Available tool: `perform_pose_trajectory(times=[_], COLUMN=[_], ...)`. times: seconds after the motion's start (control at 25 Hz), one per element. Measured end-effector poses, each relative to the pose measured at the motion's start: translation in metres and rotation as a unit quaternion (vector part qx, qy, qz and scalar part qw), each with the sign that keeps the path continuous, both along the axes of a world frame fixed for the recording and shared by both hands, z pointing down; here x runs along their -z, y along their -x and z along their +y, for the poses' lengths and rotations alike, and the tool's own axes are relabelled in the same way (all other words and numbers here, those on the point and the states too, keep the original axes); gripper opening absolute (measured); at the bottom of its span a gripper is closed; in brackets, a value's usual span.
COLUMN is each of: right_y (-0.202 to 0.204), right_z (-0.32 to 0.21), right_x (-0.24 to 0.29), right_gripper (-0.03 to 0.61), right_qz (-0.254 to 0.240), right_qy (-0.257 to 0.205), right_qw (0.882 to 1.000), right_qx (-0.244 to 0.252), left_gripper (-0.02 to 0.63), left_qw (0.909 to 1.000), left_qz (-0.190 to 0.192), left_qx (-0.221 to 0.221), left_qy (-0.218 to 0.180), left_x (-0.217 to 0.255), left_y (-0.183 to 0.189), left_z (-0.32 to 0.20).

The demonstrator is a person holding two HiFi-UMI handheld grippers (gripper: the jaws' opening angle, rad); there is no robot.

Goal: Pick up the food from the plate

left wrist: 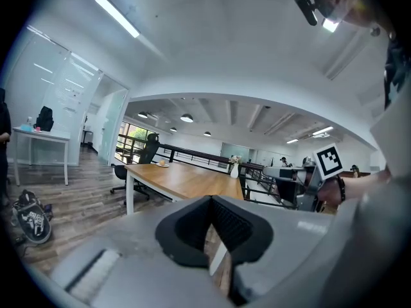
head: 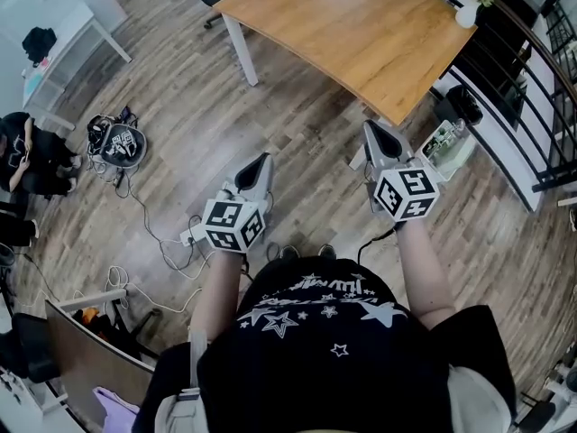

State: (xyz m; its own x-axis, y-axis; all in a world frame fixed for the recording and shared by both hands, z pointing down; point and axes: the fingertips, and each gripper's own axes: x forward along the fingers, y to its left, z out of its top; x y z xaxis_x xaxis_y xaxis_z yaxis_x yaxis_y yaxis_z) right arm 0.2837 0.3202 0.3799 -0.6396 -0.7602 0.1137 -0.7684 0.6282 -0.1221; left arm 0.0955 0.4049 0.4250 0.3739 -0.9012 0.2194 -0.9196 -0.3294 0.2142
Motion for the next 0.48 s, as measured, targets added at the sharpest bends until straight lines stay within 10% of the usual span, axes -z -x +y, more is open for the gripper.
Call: perform_pose_trajectory(times=[0.48], right_y=[0.055], right_z=[0.011], right_x=[-0.016], right_gripper=[0.002], right_qz=[0.014], right_qy=[0.014], right_qw=[1.000], right_qx=[-0.013], left_gripper=[0.002], left_qw=[0.9999], left_qz=[0.005], left_qx=[0.011], left_qy=[0.006], left_x=[-0.010], left_y=[0.073], left_z=[0.020])
